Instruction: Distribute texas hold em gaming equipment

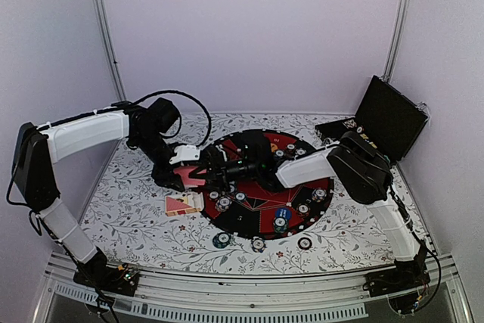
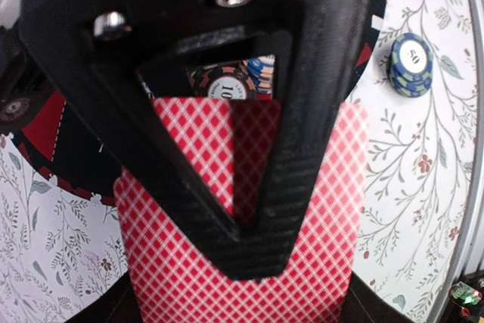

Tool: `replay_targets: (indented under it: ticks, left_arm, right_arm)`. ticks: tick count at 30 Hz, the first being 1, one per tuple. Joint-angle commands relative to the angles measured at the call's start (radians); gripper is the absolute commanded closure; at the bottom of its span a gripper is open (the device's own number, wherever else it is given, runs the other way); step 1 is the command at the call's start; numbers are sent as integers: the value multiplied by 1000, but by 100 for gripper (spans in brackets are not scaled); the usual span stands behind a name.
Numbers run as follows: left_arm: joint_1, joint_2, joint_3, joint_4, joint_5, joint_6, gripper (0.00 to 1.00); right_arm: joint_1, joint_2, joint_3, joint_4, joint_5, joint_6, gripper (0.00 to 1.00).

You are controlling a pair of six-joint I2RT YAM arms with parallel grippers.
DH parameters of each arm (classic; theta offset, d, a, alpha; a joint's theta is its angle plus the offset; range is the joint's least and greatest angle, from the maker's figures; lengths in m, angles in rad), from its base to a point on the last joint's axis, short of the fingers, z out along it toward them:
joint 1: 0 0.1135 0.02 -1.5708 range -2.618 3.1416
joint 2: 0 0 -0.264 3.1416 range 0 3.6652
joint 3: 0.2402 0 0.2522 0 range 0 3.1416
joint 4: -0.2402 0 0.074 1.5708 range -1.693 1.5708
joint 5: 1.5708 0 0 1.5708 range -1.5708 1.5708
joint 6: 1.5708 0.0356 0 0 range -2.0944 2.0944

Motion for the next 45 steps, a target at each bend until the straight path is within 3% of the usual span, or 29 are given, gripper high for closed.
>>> replay_targets:
  ticks: [1, 20, 45]
  left_arm:
    - [-13, -12, 34, -6, 5, 0, 59]
    - [-10, -1, 17, 2, -5, -10, 65]
    - [4, -2, -7, 0, -35, -13, 66]
  right_arm:
    - [-3, -27, -53, -2, 13, -10, 70]
    - [-27, -129, -167, -4, 9, -46, 72]
    - [-73, -234, -282, -48, -25, -101, 100]
